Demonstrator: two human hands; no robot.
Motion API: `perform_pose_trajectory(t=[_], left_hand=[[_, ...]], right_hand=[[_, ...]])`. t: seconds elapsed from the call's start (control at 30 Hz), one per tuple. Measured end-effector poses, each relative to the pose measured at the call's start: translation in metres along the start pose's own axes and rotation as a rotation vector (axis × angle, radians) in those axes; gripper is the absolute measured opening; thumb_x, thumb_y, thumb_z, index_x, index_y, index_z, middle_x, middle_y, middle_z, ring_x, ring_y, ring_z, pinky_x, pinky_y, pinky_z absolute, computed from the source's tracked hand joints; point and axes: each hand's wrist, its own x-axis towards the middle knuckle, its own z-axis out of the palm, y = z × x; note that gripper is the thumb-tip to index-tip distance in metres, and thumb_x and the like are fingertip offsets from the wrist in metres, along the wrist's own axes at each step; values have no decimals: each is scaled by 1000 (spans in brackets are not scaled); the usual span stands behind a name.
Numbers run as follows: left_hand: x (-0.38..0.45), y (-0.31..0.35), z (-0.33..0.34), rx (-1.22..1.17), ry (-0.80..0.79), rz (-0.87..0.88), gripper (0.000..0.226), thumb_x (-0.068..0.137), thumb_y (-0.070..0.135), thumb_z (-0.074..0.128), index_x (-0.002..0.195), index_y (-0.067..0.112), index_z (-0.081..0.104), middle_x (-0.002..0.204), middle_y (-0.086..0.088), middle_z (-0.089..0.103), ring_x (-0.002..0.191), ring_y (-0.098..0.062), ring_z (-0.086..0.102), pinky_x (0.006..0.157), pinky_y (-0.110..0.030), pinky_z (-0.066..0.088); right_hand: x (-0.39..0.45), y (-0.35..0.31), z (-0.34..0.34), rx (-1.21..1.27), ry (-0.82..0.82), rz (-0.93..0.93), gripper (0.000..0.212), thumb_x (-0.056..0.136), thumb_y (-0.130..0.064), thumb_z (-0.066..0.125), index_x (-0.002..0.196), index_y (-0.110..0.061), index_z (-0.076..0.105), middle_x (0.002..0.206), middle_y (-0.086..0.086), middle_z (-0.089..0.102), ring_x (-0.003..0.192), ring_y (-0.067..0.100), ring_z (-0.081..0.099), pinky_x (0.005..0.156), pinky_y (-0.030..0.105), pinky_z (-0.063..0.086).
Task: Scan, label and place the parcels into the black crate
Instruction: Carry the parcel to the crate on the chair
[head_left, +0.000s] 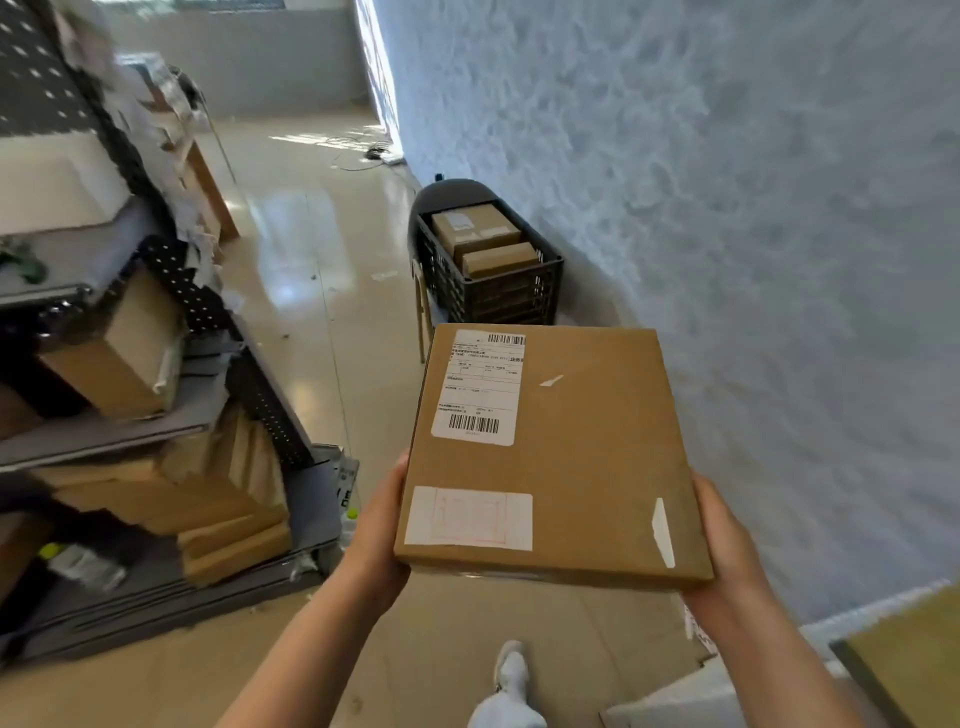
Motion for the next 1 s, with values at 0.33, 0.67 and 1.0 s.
perform_pose_trajectory(t=[0.33, 0.67, 1.0], left_hand=[[202, 68, 16, 3, 53, -6, 37, 106, 26, 34, 92, 18, 67, 82, 2, 76, 77, -13, 72, 74, -30, 51], [401, 98, 33, 107, 48, -112, 22, 104, 30, 43, 106, 24, 64, 98, 1, 75, 96, -17, 68, 79, -29, 51], [609, 161, 66, 207, -116, -187, 18, 106, 35, 38, 105, 43, 54, 89, 22, 71, 80, 9, 66, 67, -14, 46]], right_hand=[[225, -58, 97, -32, -151, 89, 29, 99, -33, 51, 99, -15, 74, 86, 4, 76, 71, 14, 70, 71, 35, 52], [408, -109, 159, -155, -167, 157, 60, 94, -66, 42, 118, -19, 71, 112, 7, 74, 104, 23, 71, 85, 40, 52], [576, -174, 222, -181, -45, 192, 43, 94, -48, 55, 123, -18, 66, 111, 13, 74, 91, 26, 70, 74, 38, 52]])
